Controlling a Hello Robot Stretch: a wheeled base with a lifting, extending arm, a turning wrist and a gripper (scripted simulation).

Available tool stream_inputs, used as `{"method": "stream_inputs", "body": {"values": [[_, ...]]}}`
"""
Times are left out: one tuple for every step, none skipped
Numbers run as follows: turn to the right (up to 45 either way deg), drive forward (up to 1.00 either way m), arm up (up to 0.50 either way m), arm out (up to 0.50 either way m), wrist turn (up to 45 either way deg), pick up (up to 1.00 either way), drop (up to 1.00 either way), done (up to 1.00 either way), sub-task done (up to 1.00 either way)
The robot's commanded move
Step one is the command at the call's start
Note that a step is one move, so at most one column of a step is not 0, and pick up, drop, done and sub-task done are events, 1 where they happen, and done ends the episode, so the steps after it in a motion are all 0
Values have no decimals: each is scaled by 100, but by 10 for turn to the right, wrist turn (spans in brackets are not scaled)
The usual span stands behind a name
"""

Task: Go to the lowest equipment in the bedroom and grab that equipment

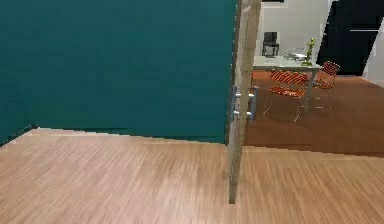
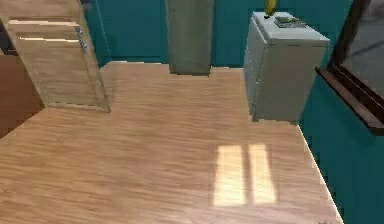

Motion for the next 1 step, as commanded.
{"method": "stream_inputs", "body": {"values": [[450, 0, 0, 0, 0, 0, 0, 0, 0]]}}
